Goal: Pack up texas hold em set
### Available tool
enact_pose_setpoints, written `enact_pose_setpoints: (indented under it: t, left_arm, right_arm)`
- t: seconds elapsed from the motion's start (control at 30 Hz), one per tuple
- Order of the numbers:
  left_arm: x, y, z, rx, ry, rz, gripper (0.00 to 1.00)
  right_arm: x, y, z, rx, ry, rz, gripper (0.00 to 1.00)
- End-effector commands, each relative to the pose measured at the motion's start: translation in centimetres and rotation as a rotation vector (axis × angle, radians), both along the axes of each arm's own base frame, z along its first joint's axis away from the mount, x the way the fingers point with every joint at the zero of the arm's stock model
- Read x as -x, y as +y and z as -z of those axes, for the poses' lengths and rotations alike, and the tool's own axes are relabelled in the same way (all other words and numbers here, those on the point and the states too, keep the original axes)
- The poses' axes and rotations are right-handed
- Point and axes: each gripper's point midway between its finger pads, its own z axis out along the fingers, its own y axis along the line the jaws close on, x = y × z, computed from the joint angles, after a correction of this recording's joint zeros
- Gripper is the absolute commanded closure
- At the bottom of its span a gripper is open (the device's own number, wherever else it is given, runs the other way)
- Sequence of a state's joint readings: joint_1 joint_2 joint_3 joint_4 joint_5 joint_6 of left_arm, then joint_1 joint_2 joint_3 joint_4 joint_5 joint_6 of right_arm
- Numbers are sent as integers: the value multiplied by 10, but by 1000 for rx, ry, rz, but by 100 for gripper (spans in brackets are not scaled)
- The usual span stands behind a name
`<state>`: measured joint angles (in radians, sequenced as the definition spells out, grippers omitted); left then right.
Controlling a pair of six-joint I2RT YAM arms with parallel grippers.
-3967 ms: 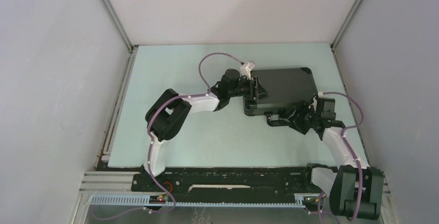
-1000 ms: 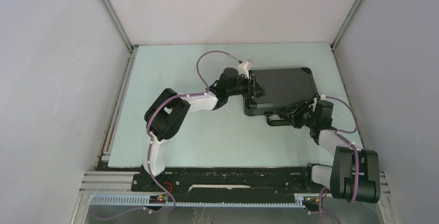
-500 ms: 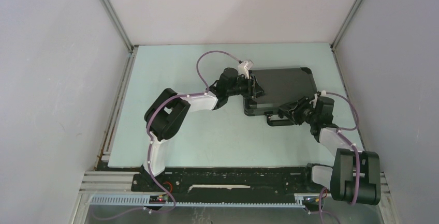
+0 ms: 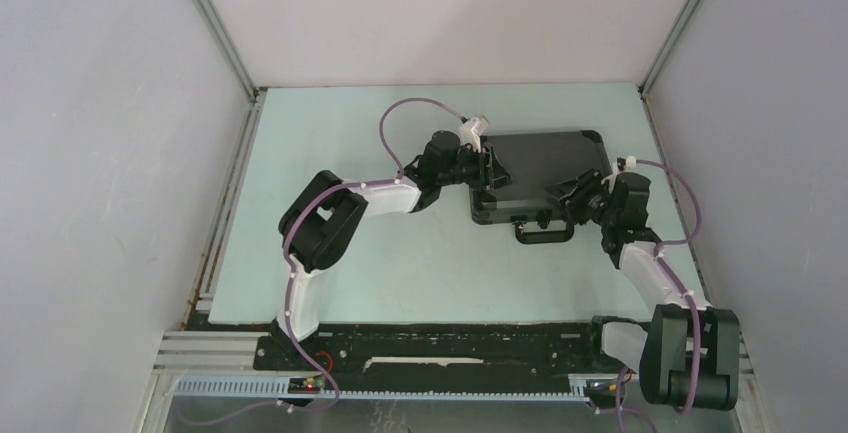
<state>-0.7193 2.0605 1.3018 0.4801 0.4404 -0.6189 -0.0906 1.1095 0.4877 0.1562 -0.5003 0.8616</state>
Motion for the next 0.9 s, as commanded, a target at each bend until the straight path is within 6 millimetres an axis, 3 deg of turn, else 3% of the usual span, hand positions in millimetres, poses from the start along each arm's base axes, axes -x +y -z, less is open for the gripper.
enact_pose_setpoints:
  t: [0.0, 0.1, 0.23, 0.33, 0.8, 0.87]
  left_arm:
    - [11, 18, 43, -120, 82, -13, 54]
    - [10, 18, 42, -118, 81, -13, 54]
    - [10, 18, 42, -118, 81, -13, 54]
    - [11, 18, 43, -119, 86, -12, 54]
    - [11, 18, 44, -118, 87, -15, 54]
    - [11, 18, 44, -118, 86, -13, 54]
  right_arm:
    - [1, 0, -2, 59, 5, -24, 51]
    - [18, -10, 7, 188, 63, -22, 44]
    - [49, -22, 31, 327, 161, -37, 43]
    - [58, -21, 38, 354, 167, -46, 45]
    - [31, -15, 69, 200, 247, 78, 99]
    - [28, -15, 76, 188, 272, 94, 100]
